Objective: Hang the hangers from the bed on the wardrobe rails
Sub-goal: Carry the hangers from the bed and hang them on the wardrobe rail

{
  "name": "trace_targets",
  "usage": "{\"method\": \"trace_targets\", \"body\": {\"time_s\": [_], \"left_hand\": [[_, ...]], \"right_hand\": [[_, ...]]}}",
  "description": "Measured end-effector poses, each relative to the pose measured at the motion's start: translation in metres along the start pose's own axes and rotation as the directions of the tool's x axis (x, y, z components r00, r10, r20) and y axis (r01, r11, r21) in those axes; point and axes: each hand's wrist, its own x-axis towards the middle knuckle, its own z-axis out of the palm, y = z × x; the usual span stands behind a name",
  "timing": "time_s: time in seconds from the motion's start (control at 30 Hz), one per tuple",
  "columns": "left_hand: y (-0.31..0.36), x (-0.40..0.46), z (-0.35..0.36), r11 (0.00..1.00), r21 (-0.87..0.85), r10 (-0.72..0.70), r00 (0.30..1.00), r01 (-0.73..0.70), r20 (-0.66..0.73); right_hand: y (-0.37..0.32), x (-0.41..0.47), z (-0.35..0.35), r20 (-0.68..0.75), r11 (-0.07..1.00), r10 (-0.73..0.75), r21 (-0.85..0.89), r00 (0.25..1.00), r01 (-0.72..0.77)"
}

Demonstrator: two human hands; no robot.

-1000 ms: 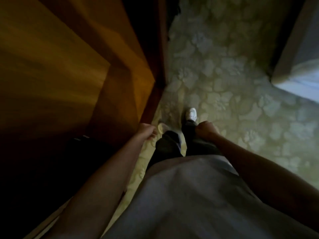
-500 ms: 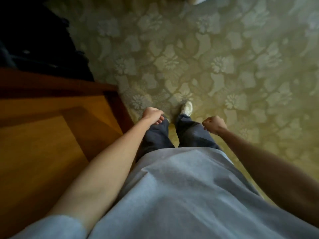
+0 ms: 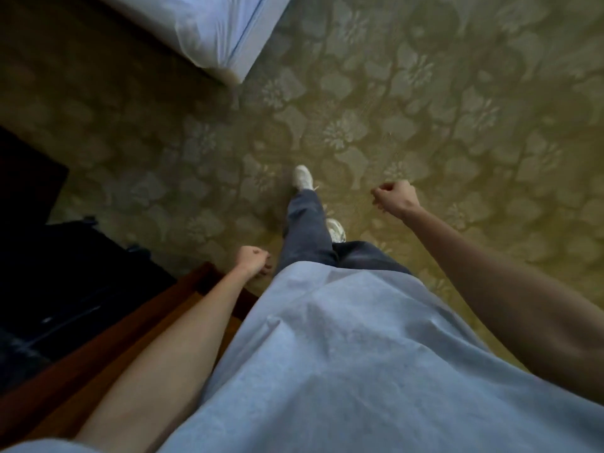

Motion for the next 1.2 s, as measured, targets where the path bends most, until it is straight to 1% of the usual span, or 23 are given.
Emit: {"method": "trace_targets", "body": {"time_s": [0.07, 0.17, 0.23, 0.3, 0.4, 0.47, 0.6, 0.7, 0.8, 0.9, 1.0, 1.1, 1.2], "left_hand": [[0.01, 0.005, -0.01, 0.999, 0.035, -0.031, 0.999, 0.03, 0.01], [0.04, 0.018, -0.027, 0.995, 0.075, -0.068, 0.997, 0.066, 0.029], [0.075, 0.03, -0.041, 0.992, 0.102, -0.083, 0.996, 0.079, 0.033], [0.122, 0.043, -0.054, 0.992, 0.099, -0.076, 0.996, 0.072, 0.044], [0.211, 0.064, -0.072, 0.991, 0.135, -0.012, 0.997, 0.002, 0.076], [0.283, 0.078, -0.082, 0.992, 0.107, 0.061, 0.994, -0.071, 0.089], [0.442, 0.1, -0.087, 0.974, 0.047, 0.213, 0.97, -0.22, 0.119], [0.564, 0.105, -0.085, 0.943, 0.033, 0.324, 0.935, -0.332, 0.142], [0.673, 0.104, -0.075, 0.91, 0.084, 0.385, 0.903, -0.406, 0.19], [0.767, 0.107, -0.063, 0.885, 0.137, 0.412, 0.885, -0.446, 0.219], [0.841, 0.11, -0.055, 0.874, 0.179, 0.412, 0.883, -0.452, 0.224], [0.893, 0.11, -0.059, 0.892, 0.209, 0.363, 0.911, -0.4, 0.197], [0.929, 0.112, -0.072, 0.901, 0.259, 0.31, 0.934, -0.349, 0.178]], "right_hand": [[-0.043, 0.024, -0.017, -0.027, 0.996, -0.056, 0.061, 0.998, 0.058], [-0.105, 0.063, -0.045, -0.074, 0.989, -0.109, 0.093, 0.991, 0.116], [-0.138, 0.092, -0.065, -0.093, 0.989, -0.105, 0.098, 0.99, 0.114], [-0.16, 0.117, -0.087, -0.083, 0.994, -0.076, 0.078, 0.994, 0.082], [-0.176, 0.142, -0.122, -0.059, 0.999, 0.024, 0.025, 0.998, -0.023], [-0.182, 0.156, -0.146, -0.051, 0.997, 0.082, -0.001, 0.995, -0.082], [-0.184, 0.175, -0.198, -0.063, 0.976, 0.218, 0.025, 0.974, -0.217], [-0.184, 0.191, -0.239, -0.08, 0.936, 0.335, 0.143, 0.939, -0.322], [-0.186, 0.212, -0.28, -0.079, 0.864, 0.44, 0.307, 0.895, -0.398], [-0.194, 0.242, -0.323, -0.061, 0.816, 0.494, 0.378, 0.867, -0.438], [-0.211, 0.28, -0.371, -0.047, 0.803, 0.522, 0.363, 0.852, -0.472], [-0.246, 0.323, -0.426, -0.03, 0.836, 0.504, 0.268, 0.863, -0.479], [-0.301, 0.378, -0.48, -0.02, 0.89, 0.419, 0.207, 0.908, -0.406]]}}
